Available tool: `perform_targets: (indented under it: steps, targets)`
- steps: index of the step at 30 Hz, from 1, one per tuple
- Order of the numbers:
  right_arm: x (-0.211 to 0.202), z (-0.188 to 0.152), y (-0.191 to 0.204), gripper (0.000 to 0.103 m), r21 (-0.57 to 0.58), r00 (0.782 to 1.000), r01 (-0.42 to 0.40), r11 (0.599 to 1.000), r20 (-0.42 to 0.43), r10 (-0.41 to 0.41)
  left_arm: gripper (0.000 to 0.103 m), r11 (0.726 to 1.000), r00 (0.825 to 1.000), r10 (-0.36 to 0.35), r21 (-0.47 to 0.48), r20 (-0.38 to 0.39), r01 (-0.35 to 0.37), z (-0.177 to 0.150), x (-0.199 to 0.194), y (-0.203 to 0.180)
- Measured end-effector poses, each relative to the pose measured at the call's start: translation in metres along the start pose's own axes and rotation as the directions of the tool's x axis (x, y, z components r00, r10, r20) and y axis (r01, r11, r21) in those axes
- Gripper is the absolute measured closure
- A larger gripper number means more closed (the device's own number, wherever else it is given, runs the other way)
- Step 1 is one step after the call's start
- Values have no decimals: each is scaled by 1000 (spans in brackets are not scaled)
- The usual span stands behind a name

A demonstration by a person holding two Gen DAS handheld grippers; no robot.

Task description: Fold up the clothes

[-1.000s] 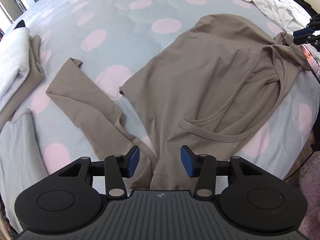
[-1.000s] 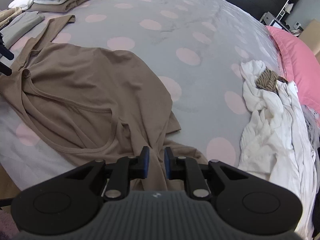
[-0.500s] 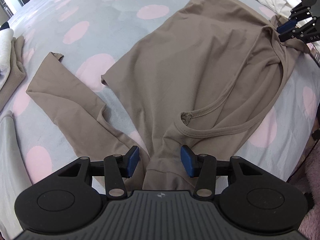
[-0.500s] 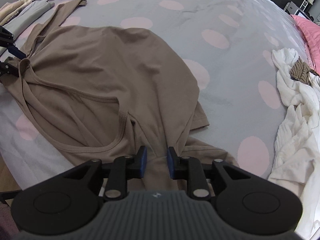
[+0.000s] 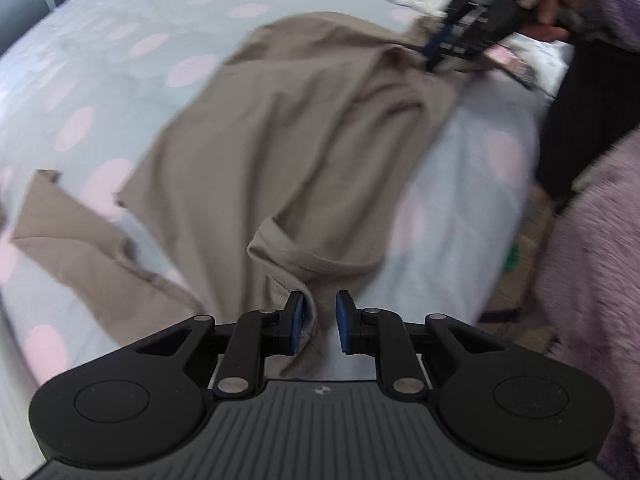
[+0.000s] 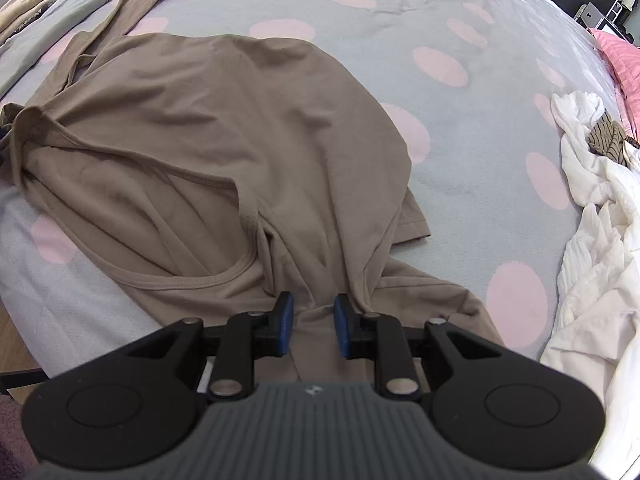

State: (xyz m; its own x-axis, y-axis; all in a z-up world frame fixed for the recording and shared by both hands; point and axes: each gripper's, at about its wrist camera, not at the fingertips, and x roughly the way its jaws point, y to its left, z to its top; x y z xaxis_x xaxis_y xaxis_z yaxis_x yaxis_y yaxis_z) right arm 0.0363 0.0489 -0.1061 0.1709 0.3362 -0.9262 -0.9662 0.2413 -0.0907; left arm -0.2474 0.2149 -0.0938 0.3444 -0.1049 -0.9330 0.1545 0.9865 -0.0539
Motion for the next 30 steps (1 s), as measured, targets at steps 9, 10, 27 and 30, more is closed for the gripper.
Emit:
perform_targets:
  steps: [9, 10, 27, 30]
  targets:
    - [-8, -5, 1, 78, 15, 1000, 16, 1000, 18, -16, 87, 997, 998, -50, 61, -28, 52, -6, 0, -24]
    - [-9, -5, 2, 78, 16, 1000, 19, 1000, 19, -19, 85, 998, 999, -42, 49, -7, 42, -6, -4, -23]
    - [-12, -7, 3, 78, 17, 999, 32, 999, 36, -33, 83, 988, 979, 146, 73, -141, -137, -11, 37, -26]
    - [-10, -8, 3, 78, 13, 999, 37, 999, 32, -38, 90, 988, 974, 156, 37, -163, -152, -13, 42, -21]
